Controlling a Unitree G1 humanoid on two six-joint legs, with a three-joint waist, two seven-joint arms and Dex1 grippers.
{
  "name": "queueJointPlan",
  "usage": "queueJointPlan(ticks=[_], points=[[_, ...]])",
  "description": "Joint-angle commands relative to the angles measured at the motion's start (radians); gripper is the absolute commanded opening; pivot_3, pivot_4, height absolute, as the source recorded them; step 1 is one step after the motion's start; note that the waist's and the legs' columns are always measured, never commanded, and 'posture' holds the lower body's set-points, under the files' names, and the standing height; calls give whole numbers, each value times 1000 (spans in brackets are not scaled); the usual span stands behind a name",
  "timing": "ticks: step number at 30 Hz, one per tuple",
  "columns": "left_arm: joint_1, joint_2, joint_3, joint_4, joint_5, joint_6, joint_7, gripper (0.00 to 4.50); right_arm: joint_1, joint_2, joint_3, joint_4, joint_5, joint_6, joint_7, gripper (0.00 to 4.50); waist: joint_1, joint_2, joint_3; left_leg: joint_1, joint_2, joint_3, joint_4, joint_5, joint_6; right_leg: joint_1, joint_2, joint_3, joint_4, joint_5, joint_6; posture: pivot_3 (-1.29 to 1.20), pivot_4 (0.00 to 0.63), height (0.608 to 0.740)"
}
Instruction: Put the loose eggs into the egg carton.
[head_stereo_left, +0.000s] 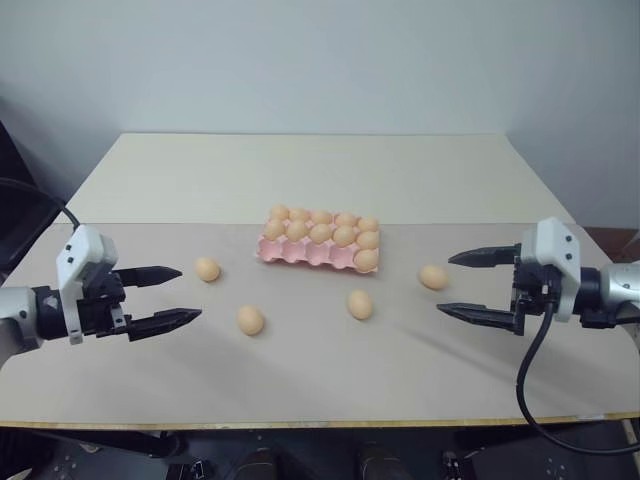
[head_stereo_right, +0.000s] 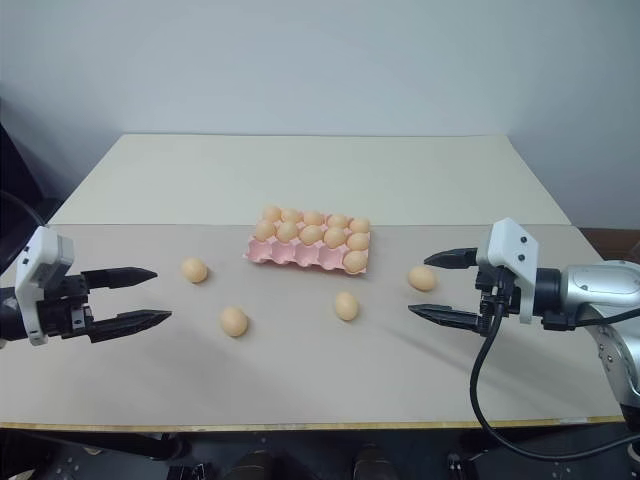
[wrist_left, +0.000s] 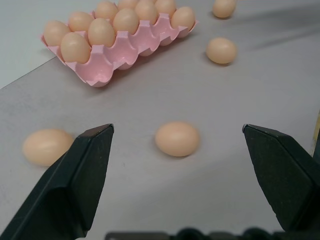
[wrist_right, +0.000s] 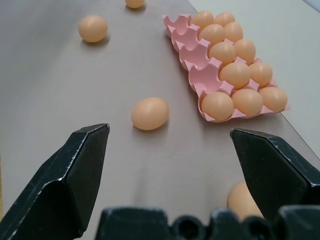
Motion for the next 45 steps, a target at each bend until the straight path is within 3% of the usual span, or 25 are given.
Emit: queueJointPlan(ticks=[1, 11, 22, 31, 41, 45], points=[[-29, 7, 28, 2, -17, -7, 4, 4492, -11, -8, -16, -18, 6, -9, 0, 4500, 0, 0, 0, 0, 0, 0, 0, 0, 0, 0, 0, 0, 0, 0, 0, 0, 150, 740], [-59, 46, 35, 33, -27, 12, -31, 4492, -16, -29, -14, -11, 13, 12, 18, 4500, 0, 0, 0, 0, 0, 0, 0, 0, 0, 0, 0, 0, -1, 0, 0, 0, 150, 740], [-83, 45, 16, 14, -43, 7, -68, 4492, -83, -56, 76, 47, -121, 1, -31, 4500, 0, 0, 0, -1, 0, 0, -1, 0, 0, 0, 0, 0, -1, 0, 0, 0, 150, 740], [-138, 49, -41, 12, -53, 4, -83, 4492, -304, 83, 356, 309, -418, 28, -218, 4500, -4, 0, 0, -1, 0, 0, 0, 0, 0, -2, 0, 0, -1, 0, 0, 0, 150, 740], [-154, 51, -46, 8, -55, 12, -88, 4492, -417, 211, 440, 590, -544, -22, -253, 4500, -1, 0, 0, -9, 0, 0, -1, 0, 0, -10, 0, 0, 0, 0, -1, 0, 150, 740], [-152, 59, -34, 3, -55, 14, -91, 4500, -428, 231, 427, 591, -545, -22, -238, 3588, -1, 1, 0, -8, 0, 0, -1, 0, 0, -10, 0, 0, 1, 0, -1, 0, 150, 740]])
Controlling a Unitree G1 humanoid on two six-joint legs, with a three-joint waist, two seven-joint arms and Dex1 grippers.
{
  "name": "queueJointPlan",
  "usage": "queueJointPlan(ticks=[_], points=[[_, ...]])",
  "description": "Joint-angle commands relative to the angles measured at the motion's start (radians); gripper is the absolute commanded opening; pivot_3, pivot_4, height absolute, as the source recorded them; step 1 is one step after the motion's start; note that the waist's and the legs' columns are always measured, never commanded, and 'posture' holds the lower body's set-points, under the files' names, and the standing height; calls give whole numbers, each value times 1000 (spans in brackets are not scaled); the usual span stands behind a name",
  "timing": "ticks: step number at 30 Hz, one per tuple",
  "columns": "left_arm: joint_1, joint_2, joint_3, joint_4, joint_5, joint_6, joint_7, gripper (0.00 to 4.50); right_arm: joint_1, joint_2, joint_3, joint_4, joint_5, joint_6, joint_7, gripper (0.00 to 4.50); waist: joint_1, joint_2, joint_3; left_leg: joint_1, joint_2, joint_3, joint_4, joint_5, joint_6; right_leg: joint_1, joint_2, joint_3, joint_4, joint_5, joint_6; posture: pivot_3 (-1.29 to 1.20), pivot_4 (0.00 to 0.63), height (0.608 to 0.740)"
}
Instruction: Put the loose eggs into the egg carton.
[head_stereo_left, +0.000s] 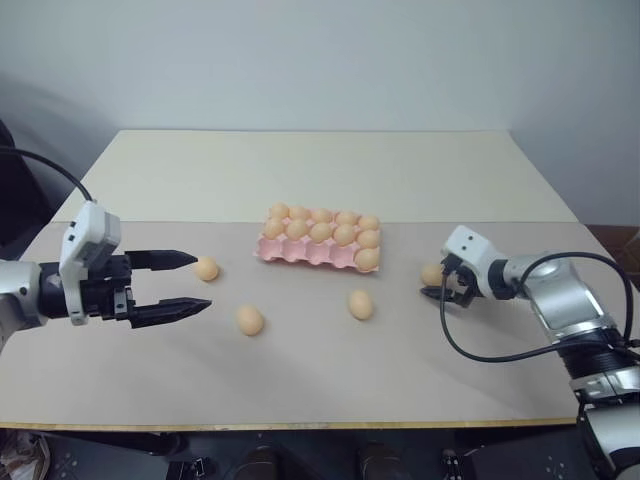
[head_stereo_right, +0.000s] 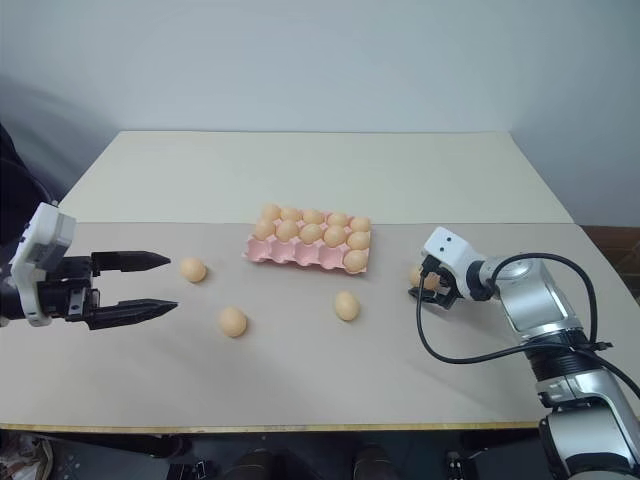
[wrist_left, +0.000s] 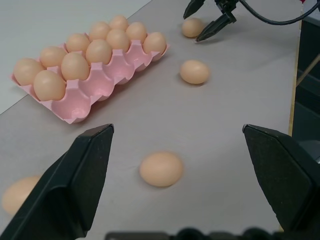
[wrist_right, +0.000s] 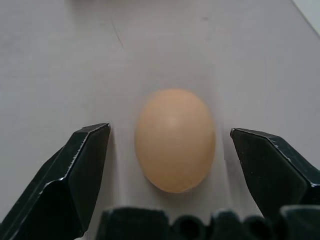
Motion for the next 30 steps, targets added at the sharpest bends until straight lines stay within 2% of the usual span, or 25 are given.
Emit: queueJointPlan(ticks=[1, 5, 7, 11, 18, 22, 27, 30], points=[[-6, 25, 31, -20, -11, -6, -6, 4500, -27, -1, -36, -35, 8, -12, 10, 3224, 0, 0, 0, 0, 0, 0, 0, 0, 0, 0, 0, 0, 0, 0, 0, 0, 150, 740], [-7, 24, 39, -20, -14, -7, -2, 4500, -48, 12, -60, -115, 33, 29, 12, 1830, -2, 0, 0, 0, 0, 0, 0, 0, 0, 0, 0, 0, 1, 0, 0, 0, 150, 740], [-10, 22, 40, -19, -17, -9, -1, 4500, -69, 21, -62, -162, 41, 41, 16, 1579, -4, 0, 0, 0, 0, 0, 0, 0, 0, -1, 0, 0, 2, 0, 0, 0, 150, 740], [-25, 16, 37, -15, -27, -7, 1, 4500, -149, 84, -56, -198, 67, 65, 13, 1579, -5, 0, 0, 2, 0, 0, 1, 0, 0, 0, 1, 0, 4, 0, 0, 0, 150, 740], [-32, 15, 29, -13, -27, -7, -2, 4500, -310, 296, 31, -9, -1, 4, -54, 1579, -8, 0, 0, 3, 1, 0, 1, 0, 0, 0, 1, 1, 5, 0, 0, 0, 150, 740], [-20, 19, 45, -18, -32, -2, -5, 4500, -328, 371, 69, 55, -31, -27, -64, 1579, -2, 0, 0, 2, 1, 0, 1, 0, 0, -1, 1, 0, 5, 0, 0, 0, 150, 740], [-3, 18, 55, -25, -31, -3, -1, 4500, -320, 411, 106, 86, -73, -45, -84, 1579, -4, 1, 0, 1, 1, 0, 1, 0, 0, -2, 1, 0, 5, 0, 0, 0, 150, 740], [2, 18, 56, -26, -29, -6, 1, 4500, -322, 418, 109, 93, -93, -39, -105, 2485, -5, 1, 0, 2, 1, 0, 1, 0, -1, -1, 1, 0, 6, 0, 0, 0, 150, 740]])
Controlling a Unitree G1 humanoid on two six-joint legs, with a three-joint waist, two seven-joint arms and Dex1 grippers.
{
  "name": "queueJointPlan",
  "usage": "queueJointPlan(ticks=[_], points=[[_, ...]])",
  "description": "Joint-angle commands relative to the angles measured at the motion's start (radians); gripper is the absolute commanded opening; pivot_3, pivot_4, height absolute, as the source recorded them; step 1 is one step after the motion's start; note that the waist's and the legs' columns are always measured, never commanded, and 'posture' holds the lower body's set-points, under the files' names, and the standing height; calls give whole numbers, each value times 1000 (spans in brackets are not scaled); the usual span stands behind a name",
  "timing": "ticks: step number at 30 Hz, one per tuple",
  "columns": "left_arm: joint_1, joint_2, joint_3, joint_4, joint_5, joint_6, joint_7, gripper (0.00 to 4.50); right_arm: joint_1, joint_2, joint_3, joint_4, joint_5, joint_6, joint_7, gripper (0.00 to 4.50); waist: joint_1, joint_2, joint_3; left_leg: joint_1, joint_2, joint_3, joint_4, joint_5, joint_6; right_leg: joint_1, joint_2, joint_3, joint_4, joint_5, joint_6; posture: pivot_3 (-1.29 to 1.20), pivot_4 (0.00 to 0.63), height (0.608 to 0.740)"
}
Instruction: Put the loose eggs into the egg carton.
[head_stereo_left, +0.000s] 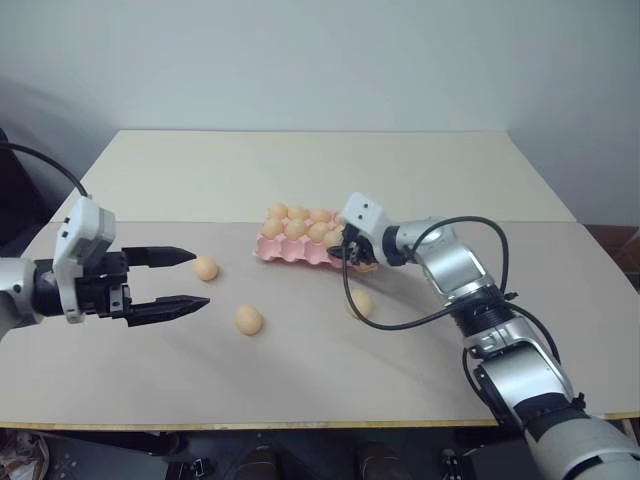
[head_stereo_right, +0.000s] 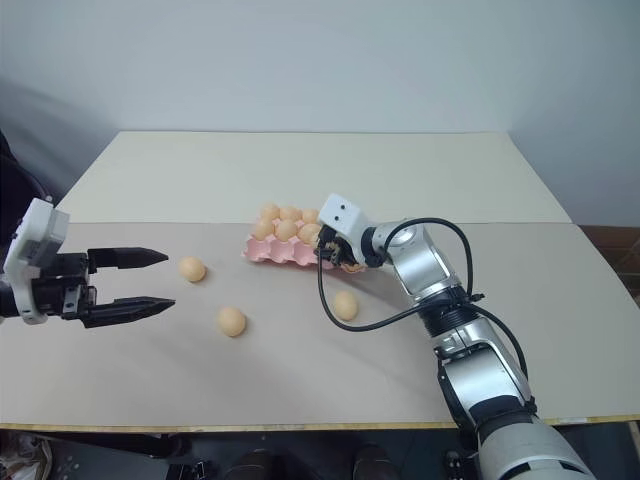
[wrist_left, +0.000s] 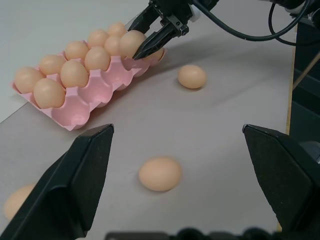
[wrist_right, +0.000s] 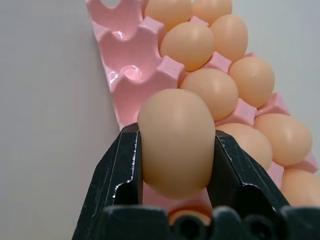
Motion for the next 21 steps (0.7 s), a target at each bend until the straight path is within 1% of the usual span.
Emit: queueJointPlan(ticks=[1, 5, 6, 9, 13, 17, 20, 21], points=[[2, 11, 36, -21, -12, -8, 2, 4500, -21, 4, -14, -9, -21, -14, -26, 2859, -1, 0, 0, 0, 0, 0, 0, 0, 0, 0, 0, 0, 0, 0, 0, 0, 150, 740], [8, 8, 36, -26, -13, -8, 5, 4500, -22, -2, -33, -12, -28, -2, -48, 4299, -3, 0, 0, 0, 0, 0, 0, 0, 0, 0, 0, 0, 0, 0, 0, 0, 150, 740], [8, 8, 36, -26, -14, -8, 5, 4500, -21, -3, -40, -15, -27, -2, -53, 4409, -4, 0, 0, 0, 0, 0, 0, 0, 0, 0, 0, 0, 0, 0, 0, 0, 150, 740], [-5, 7, 24, -16, -14, -12, 6, 4500, -14, -22, -72, -76, 5, 27, -36, 4409, -6, 0, 0, 0, 0, 0, 0, 0, 0, 0, 0, 0, 0, 0, 0, 0, 150, 740], [-19, 8, 9, 0, -6, -21, 0, 4500, 32, -89, -131, -242, 81, 80, 43, 4409, -3, 0, 0, 0, 0, 0, 0, 0, 0, 0, 0, 0, 0, 0, 0, 0, 150, 740], [-20, 15, 11, 32, 7, -37, -24, 4500, 148, -240, -243, -464, 228, 150, 182, 4409, 8, 0, 0, 0, 0, 0, -1, 0, 0, 0, 0, 0, -1, 0, 0, 0, 150, 740], [-13, 18, 20, 59, 19, -67, -52, 4500, 223, -343, -316, -565, 315, 155, 257, 4409, 8, 0, 0, -1, 0, 0, 0, 0, 0, 1, 0, -1, -2, 0, 0, 0, 150, 740], [-9, 21, 22, 73, 30, -83, -66, 4500, 255, -394, -349, -596, 343, 149, 294, 4409, 7, 0, 0, 0, 0, 0, 0, 0, 0, 1, 0, 0, -2, 0, 0, 0, 150, 740]])
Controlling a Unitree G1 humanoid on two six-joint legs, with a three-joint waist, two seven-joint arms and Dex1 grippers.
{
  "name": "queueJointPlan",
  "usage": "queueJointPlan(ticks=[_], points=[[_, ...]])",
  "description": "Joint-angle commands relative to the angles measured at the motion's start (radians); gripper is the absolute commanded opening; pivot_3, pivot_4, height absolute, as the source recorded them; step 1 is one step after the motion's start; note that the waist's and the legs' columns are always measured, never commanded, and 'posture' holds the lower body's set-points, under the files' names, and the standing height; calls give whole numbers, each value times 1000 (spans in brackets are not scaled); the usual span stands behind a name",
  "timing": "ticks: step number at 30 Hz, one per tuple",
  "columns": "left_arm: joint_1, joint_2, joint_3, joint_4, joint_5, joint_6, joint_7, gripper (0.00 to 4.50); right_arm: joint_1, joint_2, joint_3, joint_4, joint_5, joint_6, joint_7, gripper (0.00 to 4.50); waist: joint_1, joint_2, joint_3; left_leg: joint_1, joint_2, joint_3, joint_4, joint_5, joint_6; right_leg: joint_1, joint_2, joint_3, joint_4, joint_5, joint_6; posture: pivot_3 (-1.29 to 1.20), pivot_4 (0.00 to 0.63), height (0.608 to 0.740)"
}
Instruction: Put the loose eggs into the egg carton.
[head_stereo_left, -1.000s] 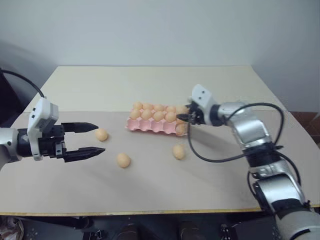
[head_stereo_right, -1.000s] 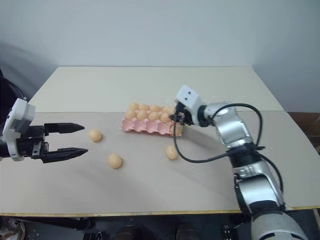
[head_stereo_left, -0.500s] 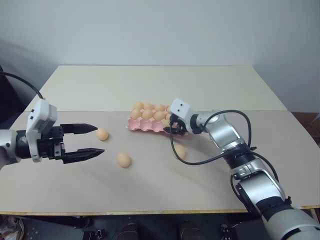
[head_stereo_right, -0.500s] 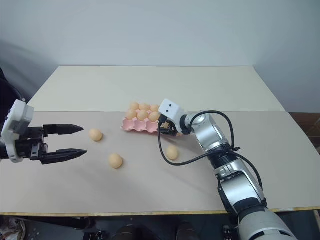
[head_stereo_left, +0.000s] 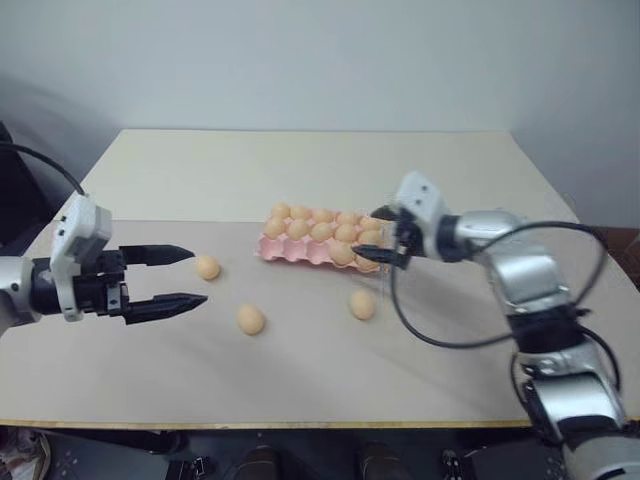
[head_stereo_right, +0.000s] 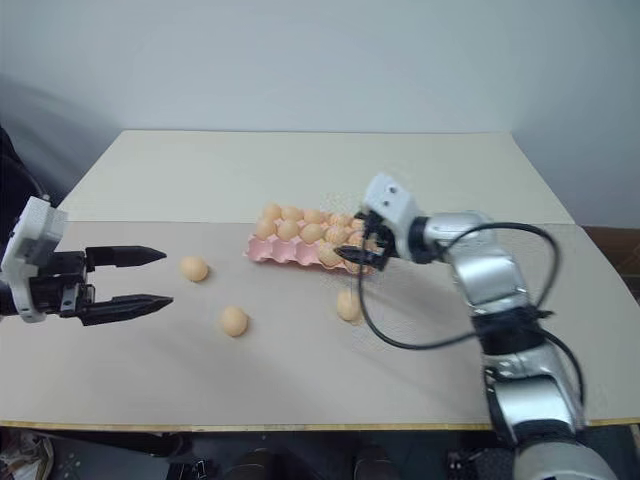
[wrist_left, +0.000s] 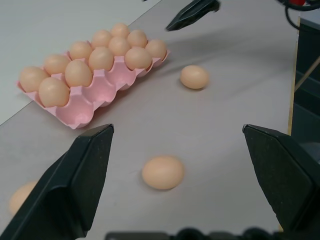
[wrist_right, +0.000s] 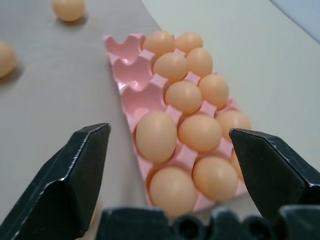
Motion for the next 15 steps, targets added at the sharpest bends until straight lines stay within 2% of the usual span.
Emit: queueJointPlan(ticks=[1, 3, 7, 10, 15], points=[[5, 26, 30, 29, 24, -61, -47, 4500, 52, -116, -120, -133, 105, -2, 98, 4409, -2, 0, 0, 0, 0, 0, 0, 0, 0, 0, 0, 0, 0, 0, 0, 0, 150, 740], [14, 35, 29, 55, 45, -90, -72, 4500, 102, -200, -186, -172, 165, -6, 164, 4409, -6, 0, 0, 1, 0, 0, 0, 0, 0, 0, 0, 0, 0, 0, 0, 0, 150, 740], [23, 35, 35, 92, 57, -123, -104, 4500, 205, -293, -292, -207, 264, -48, 268, 4409, -7, 0, 0, 2, 1, 1, 0, 0, 0, 1, 1, 1, 0, 0, 0, 0, 150, 740], [32, 28, 43, 106, 56, -140, -119, 4500, 283, -323, -348, -210, 303, -80, 303, 4409, -6, 0, 0, 2, 1, 1, 0, 0, 0, 2, 1, 1, 0, 0, 0, 0, 150, 740], [41, 23, 46, 116, 53, -148, -134, 4500, 345, -333, -362, -223, 308, -101, 274, 4409, -6, 0, 0, 3, 1, 1, 1, 0, 0, 2, 1, 1, 1, 0, 0, 0, 150, 740]])
